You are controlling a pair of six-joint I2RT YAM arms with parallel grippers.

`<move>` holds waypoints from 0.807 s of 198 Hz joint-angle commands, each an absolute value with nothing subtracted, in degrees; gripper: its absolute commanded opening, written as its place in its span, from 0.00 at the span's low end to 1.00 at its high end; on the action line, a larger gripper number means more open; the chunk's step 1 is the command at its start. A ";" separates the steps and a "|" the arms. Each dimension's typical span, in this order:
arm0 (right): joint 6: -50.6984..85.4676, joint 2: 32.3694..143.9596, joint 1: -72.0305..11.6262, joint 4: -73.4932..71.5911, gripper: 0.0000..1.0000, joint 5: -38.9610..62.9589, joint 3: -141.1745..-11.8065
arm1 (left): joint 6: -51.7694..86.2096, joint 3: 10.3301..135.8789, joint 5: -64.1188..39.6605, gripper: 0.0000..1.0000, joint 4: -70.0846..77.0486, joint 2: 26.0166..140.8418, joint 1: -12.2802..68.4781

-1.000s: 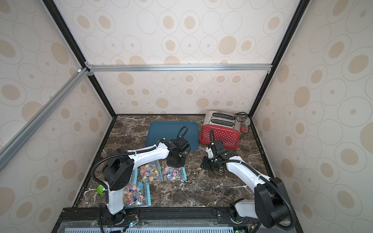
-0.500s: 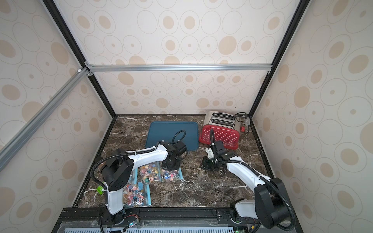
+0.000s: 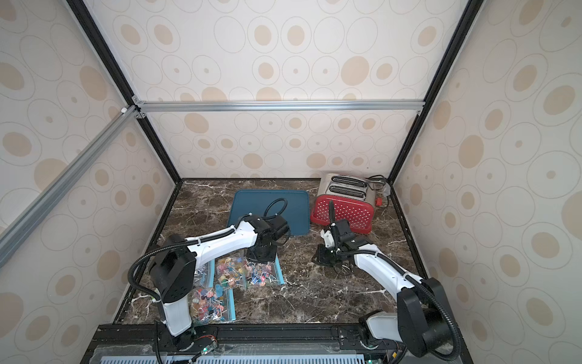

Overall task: Pour candies out of the ziploc bag
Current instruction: Open the ziploc bag at the center of the board.

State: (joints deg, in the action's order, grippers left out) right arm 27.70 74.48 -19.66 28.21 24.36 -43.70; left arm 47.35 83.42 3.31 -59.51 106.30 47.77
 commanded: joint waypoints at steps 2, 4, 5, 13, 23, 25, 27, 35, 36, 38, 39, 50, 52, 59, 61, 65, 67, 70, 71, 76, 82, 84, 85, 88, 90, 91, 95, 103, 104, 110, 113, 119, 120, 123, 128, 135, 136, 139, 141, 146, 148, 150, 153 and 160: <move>25.48 74.57 -17.75 29.01 0.27 25.43 -44.65 | 50.39 86.73 2.66 0.16 -61.87 105.08 48.64; 25.42 74.61 -17.58 28.94 0.27 25.65 -44.60 | 50.50 86.87 2.47 0.18 -61.79 105.22 48.72; 25.32 74.66 -17.49 28.88 0.27 25.70 -44.63 | 50.61 86.99 2.42 0.19 -61.61 105.30 48.75; 24.99 74.95 -16.89 28.59 0.28 26.29 -44.65 | 51.24 87.56 1.54 0.27 -60.95 106.10 49.22; 24.66 75.39 -16.42 28.27 0.28 26.84 -44.65 | 52.07 88.63 0.66 0.34 -60.24 107.59 49.89; 24.58 75.45 -16.37 28.27 0.28 26.95 -44.65 | 52.28 88.84 0.52 0.34 -60.26 107.93 50.02; 24.49 75.55 -16.40 28.23 0.28 27.06 -44.65 | 52.51 89.14 0.41 0.35 -60.15 108.35 50.21; 24.22 75.90 -16.35 28.21 0.29 27.31 -44.70 | 53.09 90.30 0.02 0.37 -60.11 110.03 50.85; 24.20 75.92 -16.35 28.21 0.29 27.32 -44.72 | 53.18 90.46 -0.04 0.37 -60.12 110.25 50.91; 24.13 76.04 -16.35 28.19 0.29 27.42 -44.69 | 53.39 90.73 -0.18 0.37 -60.09 110.73 51.00; 24.11 76.10 -16.35 28.20 0.29 27.42 -44.69 | 53.46 90.80 -0.22 0.37 -60.11 110.96 51.08; 23.71 76.37 -16.35 28.12 0.29 27.64 -44.76 | 54.88 92.04 -0.84 0.38 -60.26 113.16 51.74; 23.62 76.42 -16.35 28.06 0.29 27.67 -44.74 | 55.23 92.16 -0.91 0.38 -60.28 113.50 51.80; 23.28 76.45 -14.86 28.06 0.29 27.86 -44.69 | 56.53 92.36 -0.89 0.38 -60.16 114.52 52.05; 23.22 76.46 -14.77 28.09 0.30 27.86 -44.68 | 56.91 92.37 -0.88 0.38 -60.06 114.76 52.10; 23.08 76.38 -14.58 28.13 0.30 27.94 -44.60 | 57.62 92.44 -0.80 0.38 -59.89 115.22 52.24; 23.00 76.42 -14.59 28.17 0.30 27.95 -44.64 | 57.93 92.41 -0.73 0.39 -59.82 115.46 52.28; 22.95 76.34 -14.52 28.20 0.30 27.95 -44.62 | 58.44 92.38 -0.59 0.39 -59.63 115.75 52.45; 22.88 76.30 -14.51 28.21 0.30 27.95 -44.64 | 58.62 92.38 -0.56 0.39 -59.61 115.84 52.41; 22.72 76.16 -14.41 28.31 0.30 27.95 -44.57 | 59.42 92.33 -0.40 0.39 -59.15 116.24 52.55; 22.64 75.97 -14.23 28.30 0.31 27.95 -44.37 | 60.26 92.16 -0.31 0.39 -58.58 116.66 52.63; 22.58 75.88 -14.24 28.30 0.31 27.95 -44.36 | 60.53 92.12 -0.34 0.39 -58.37 116.75 52.64; 22.54 75.86 -14.19 28.30 0.31 27.99 -44.33 | 60.72 92.07 -0.35 0.39 -58.28 116.78 52.64; 22.46 75.79 -14.13 28.30 0.31 27.95 -44.21 | 61.10 91.98 -0.35 0.39 -57.81 116.92 52.75; 22.42 75.70 -14.08 28.28 0.31 27.95 -44.21 | 61.33 91.88 -0.35 0.39 -57.54 117.01 52.74; 22.42 75.69 -14.03 28.29 0.31 27.95 -44.17 | 61.43 91.82 -0.35 0.39 -57.33 117.04 52.74; 22.34 75.60 -13.97 28.25 0.32 27.95 -44.09 | 61.84 91.61 -0.43 0.39 -56.76 117.18 52.78; 22.08 75.59 -13.89 28.27 0.32 28.06 -43.95 | 62.66 91.28 -0.53 0.38 -55.72 117.52 52.82; 22.07 75.59 -13.84 28.28 0.32 28.09 -43.95 | 62.80 91.26 -0.53 0.38 -55.63 117.56 52.78; 21.93 75.59 -13.72 28.22 0.32 28.25 -43.87 | 63.29 91.20 -0.48 0.38 -55.38 117.88 52.82; 21.89 75.66 -13.71 28.21 0.32 28.32 -43.90 | 63.48 91.19 -0.40 0.38 -55.26 118.06 52.82; 21.79 75.72 -13.58 28.11 0.32 28.55 -43.75 | 63.86 91.15 -0.12 0.38 -55.36 118.35 52.82; 21.79 75.74 -13.51 28.12 0.32 28.56 -43.71 | 63.88 91.15 -0.06 0.38 -55.36 118.41 52.82; 21.72 75.76 -13.53 27.99 0.32 28.66 -43.62 | 64.09 91.10 0.04 0.37 -55.41 118.51 52.78; 21.71 75.84 -13.47 27.84 0.32 28.88 -43.48 | 64.50 90.91 0.36 0.37 -55.46 118.64 52.82; 21.71 75.94 -13.37 27.61 0.32 29.12 -43.32 | 64.96 90.56 0.85 0.37 -55.46 118.73 52.82; 21.71 75.94 -13.36 27.65 0.32 29.20 -43.32 | 65.04 90.50 0.91 0.36 -55.46 118.74 52.82; 21.71 76.01 -13.36 27.49 0.32 29.26 -43.25 | 65.22 90.38 1.10 0.36 -55.54 118.74 52.82; 21.71 76.02 -13.36 27.42 0.32 29.33 -43.20 | 65.39 90.29 1.24 0.36 -55.54 118.72 52.82; 21.71 76.09 -13.32 27.26 0.32 29.55 -43.07 | 65.67 90.05 1.63 0.36 -55.67 118.74 52.82; 21.71 76.11 -13.33 27.18 0.32 29.54 -43.00 | 65.77 89.97 1.83 0.36 -55.71 118.74 52.82; 21.71 76.11 -13.29 27.16 0.32 29.60 -42.98 | 65.86 89.88 1.95 0.36 -55.76 118.74 52.82; 21.75 76.16 -13.27 27.04 0.32 29.68 -42.90 | 65.91 89.74 2.18 0.35 -55.80 118.74 52.82; 21.80 76.20 -13.27 26.90 0.32 29.79 -42.71 | 66.21 89.44 2.58 0.35 -55.88 118.82 52.82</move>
State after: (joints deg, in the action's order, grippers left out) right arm 22.85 76.01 -13.74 27.55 28.49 -43.68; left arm 62.48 90.39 -0.40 -54.72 118.08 52.53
